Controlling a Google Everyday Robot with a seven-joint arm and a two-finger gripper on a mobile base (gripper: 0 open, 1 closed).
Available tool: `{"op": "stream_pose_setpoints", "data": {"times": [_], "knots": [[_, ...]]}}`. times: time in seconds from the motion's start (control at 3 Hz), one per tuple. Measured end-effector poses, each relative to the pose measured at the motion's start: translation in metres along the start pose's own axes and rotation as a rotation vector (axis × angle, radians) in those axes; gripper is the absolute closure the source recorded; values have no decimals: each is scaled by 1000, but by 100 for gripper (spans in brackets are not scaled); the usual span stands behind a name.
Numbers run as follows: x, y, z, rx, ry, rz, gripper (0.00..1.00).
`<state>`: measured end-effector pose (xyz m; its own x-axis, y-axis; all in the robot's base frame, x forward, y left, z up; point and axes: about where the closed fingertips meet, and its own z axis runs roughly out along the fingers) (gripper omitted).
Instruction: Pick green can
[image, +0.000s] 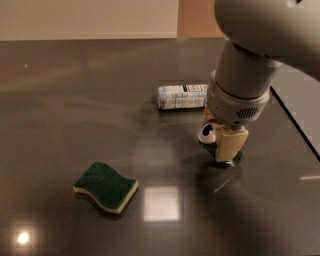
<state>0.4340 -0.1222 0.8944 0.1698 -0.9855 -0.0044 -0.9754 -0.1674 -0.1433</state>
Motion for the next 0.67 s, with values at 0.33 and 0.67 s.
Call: {"op": "stream_pose_setpoints", "data": {"times": [0.33,0.67], "knots": [[-1,-7,16,-19,74,-46,58],[-5,-12,26,-27,120,-81,35]]}}
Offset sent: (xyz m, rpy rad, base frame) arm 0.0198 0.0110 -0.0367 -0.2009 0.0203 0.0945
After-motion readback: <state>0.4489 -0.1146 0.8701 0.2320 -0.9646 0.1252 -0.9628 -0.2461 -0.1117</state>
